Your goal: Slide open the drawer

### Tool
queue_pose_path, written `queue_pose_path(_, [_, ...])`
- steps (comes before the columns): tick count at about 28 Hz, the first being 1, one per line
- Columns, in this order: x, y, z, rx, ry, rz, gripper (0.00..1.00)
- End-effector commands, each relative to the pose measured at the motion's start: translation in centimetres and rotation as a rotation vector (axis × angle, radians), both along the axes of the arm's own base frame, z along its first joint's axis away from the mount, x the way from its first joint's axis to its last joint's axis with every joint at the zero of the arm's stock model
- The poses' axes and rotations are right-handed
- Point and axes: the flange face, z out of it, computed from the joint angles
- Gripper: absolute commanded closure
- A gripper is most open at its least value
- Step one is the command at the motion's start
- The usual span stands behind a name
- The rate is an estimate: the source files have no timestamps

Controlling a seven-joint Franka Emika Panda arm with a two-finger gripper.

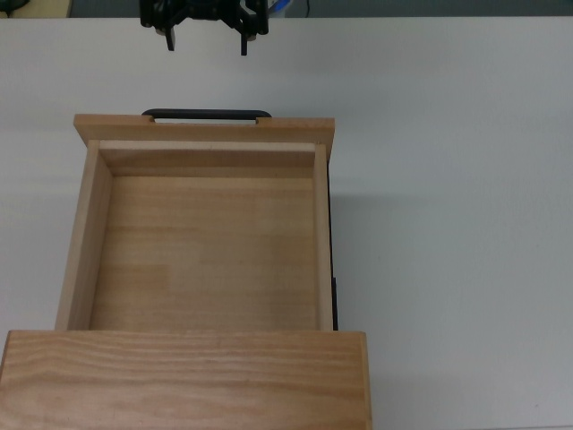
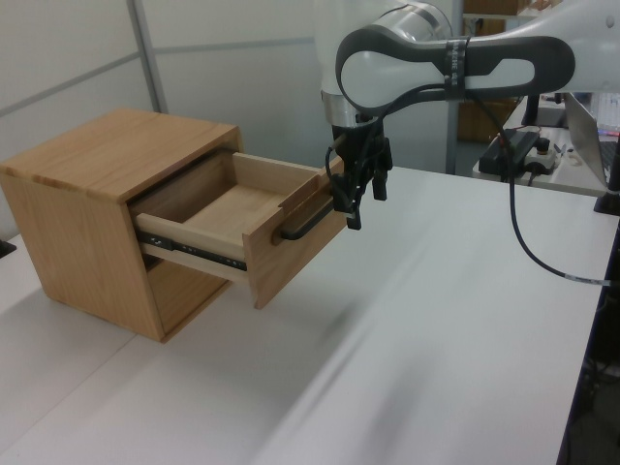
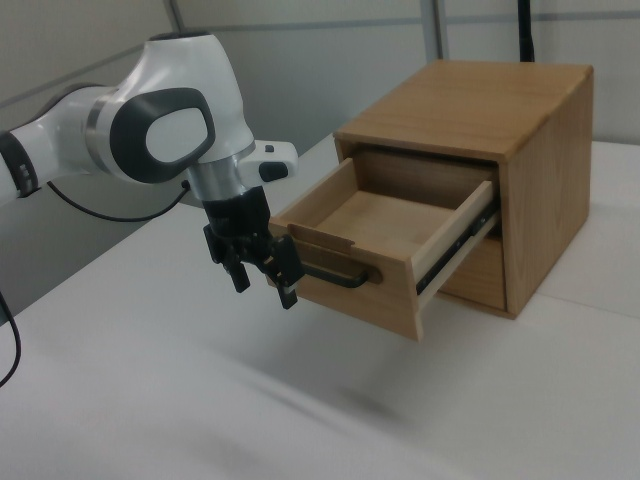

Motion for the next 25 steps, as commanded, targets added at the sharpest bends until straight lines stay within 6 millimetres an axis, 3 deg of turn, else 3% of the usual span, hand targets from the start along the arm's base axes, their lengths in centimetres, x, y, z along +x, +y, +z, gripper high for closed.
queue_pose_path(1, [-0.02, 0.1, 0.52, -0.014, 0.002, 0.01, 0.0])
queue_pose_path(25, [0.04, -0.11, 0.45, -0.009, 0.003, 0.019, 0.0])
